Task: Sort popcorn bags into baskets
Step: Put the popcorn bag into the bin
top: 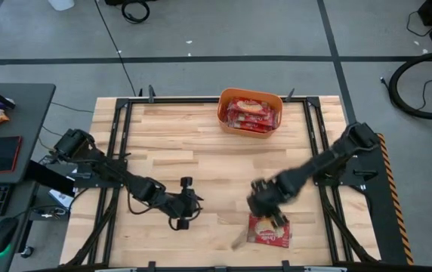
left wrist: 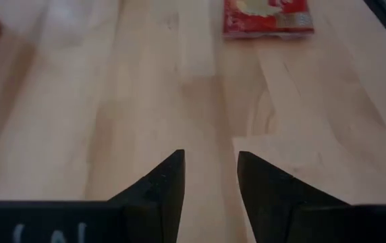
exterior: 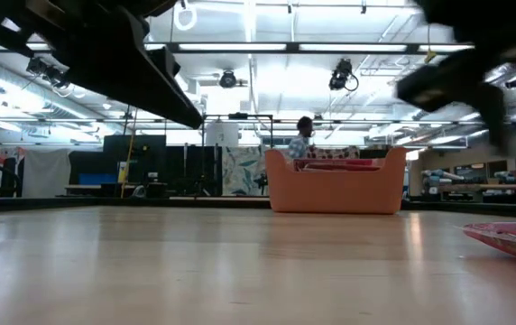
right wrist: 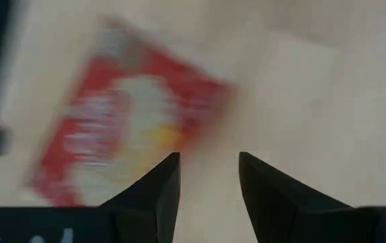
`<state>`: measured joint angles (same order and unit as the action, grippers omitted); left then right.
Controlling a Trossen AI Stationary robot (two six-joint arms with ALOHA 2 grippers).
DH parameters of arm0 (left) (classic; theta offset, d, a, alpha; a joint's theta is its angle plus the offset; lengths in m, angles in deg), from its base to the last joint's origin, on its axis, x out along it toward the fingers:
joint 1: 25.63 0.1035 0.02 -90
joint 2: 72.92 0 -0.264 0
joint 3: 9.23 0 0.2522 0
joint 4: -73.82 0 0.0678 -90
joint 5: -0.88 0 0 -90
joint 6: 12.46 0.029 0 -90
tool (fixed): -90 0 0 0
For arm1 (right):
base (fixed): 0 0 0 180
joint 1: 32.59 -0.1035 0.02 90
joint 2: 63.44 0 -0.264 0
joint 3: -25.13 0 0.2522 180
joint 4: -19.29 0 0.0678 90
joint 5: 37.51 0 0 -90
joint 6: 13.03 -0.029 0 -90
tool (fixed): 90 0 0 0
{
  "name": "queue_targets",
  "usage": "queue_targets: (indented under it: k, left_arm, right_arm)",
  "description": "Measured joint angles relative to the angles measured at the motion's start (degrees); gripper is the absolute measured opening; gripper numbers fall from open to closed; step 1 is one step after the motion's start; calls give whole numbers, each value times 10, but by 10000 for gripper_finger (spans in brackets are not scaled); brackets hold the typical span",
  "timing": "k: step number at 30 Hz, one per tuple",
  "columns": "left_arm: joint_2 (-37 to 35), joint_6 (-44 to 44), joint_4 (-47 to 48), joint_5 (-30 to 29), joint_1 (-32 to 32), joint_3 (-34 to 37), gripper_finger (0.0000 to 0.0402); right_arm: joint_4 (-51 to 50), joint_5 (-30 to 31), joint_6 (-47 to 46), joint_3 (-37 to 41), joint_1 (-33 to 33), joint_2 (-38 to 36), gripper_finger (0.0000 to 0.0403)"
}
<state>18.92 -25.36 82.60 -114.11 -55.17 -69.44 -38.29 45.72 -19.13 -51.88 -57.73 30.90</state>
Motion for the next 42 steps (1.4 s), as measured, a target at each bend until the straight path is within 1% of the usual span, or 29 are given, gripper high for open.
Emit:
queue_targets:
  k: [2, 5, 7, 10, 13, 17, 21, 24, 28, 30, 33, 35, 38, 42]
  left_arm:
    - [0, 0, -3, -14, 1, 0, 142]
    - [0, 0, -6, -26, 6, 0, 142]
    - [0, -5, -7, -26, 9, 0, 142]
    - [0, -11, -7, -26, 14, 0, 142]
    - [0, -10, -8, -27, 20, 0, 141]
    - [0, -10, -8, -31, 30, 0, 141]
    - [0, -10, -8, -31, 38, 0, 141]
    - [0, -10, -8, -31, 38, 0, 141]
    - [0, -10, -8, -31, 35, 0, 141]
    - [0, -10, -8, -31, 35, 0, 141]
    - [0, -9, -8, -31, 36, 0, 141]
    - [0, -9, -8, -31, 36, 0, 141]
    - [0, -11, -8, -31, 35, 0, 141]
    - [0, -19, -7, -30, 35, 0, 141]
  right_arm:
    - [55, -14, -19, 28, -39, 1, 155]
    - [138, -3, -40, 69, -86, 1, 155]
    - [180, 9, -49, 93, -106, 1, 155]
    - [204, 22, -70, 122, -116, 1, 155]
    - [205, 30, -82, 146, -112, 2, 155]
    - [196, 71, -58, 163, -94, 2, 150]
    - [176, 154, 24, 163, -55, 0, 142]
    - [170, 214, 68, 160, -17, 1, 135]
    - [71, 308, 96, 112, 18, 3, 128]
    - [30, 336, 90, 75, 25, 3, 126]
    - [-10, 339, 76, 29, 25, 3, 126]
    - [1, 334, 57, 15, 20, 2, 126]
    - [38, 336, 8, 23, 10, 2, 126]
    - [103, 370, -94, 61, -2, 2, 126]
